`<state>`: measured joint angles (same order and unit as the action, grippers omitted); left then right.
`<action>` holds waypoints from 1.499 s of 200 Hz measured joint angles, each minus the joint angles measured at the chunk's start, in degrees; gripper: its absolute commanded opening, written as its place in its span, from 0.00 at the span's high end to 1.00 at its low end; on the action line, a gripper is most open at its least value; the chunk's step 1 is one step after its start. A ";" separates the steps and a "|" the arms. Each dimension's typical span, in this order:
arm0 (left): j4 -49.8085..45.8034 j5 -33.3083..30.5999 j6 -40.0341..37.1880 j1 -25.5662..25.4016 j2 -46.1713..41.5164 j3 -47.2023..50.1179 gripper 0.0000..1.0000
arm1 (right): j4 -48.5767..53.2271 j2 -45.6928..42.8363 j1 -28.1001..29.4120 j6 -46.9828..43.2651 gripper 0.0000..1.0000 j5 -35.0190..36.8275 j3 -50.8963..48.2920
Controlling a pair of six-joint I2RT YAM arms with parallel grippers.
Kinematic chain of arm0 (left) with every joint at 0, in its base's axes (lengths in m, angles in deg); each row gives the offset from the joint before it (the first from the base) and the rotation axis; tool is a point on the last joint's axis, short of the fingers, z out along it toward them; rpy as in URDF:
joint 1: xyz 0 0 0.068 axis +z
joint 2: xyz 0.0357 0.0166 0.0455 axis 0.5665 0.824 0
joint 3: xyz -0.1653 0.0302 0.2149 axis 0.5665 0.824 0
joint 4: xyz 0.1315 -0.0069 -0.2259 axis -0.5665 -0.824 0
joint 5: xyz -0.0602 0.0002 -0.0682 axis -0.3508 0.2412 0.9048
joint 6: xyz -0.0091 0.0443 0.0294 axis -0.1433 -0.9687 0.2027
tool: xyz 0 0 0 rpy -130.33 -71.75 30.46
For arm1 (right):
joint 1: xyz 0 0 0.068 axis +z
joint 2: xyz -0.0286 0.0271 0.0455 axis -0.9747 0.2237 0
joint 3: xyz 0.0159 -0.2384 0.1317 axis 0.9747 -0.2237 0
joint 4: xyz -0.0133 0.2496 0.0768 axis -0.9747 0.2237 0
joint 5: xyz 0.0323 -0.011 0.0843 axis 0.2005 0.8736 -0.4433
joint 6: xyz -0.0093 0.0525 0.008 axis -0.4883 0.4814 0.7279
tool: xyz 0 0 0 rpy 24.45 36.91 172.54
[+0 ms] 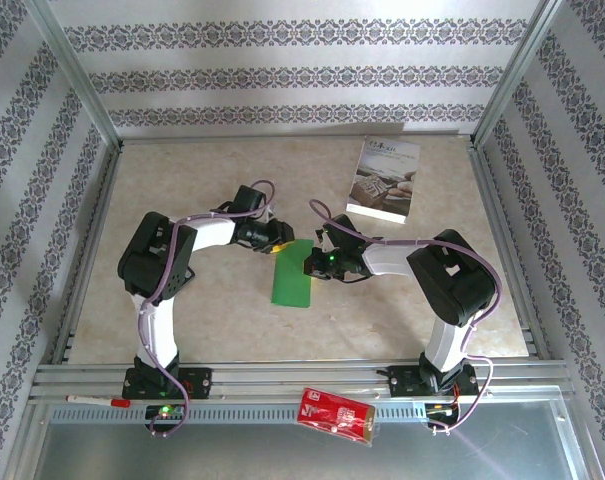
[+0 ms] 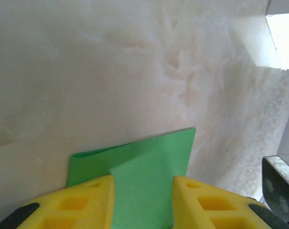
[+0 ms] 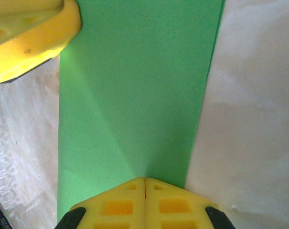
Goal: Fold a paper plane with a square sheet of paper (pick it up from the middle)
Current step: First fold the square sheet of paper in half at the center of the table.
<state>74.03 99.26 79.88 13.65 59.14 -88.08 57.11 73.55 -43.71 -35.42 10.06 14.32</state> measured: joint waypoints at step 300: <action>2.99 0.98 1.31 -4.31 -16.15 23.54 0.88 | -1.57 -1.95 -0.11 1.38 1.00 0.76 -2.64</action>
<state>77.03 100.25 81.19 9.34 42.99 -64.54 55.54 71.61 -43.82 -34.05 10.82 11.67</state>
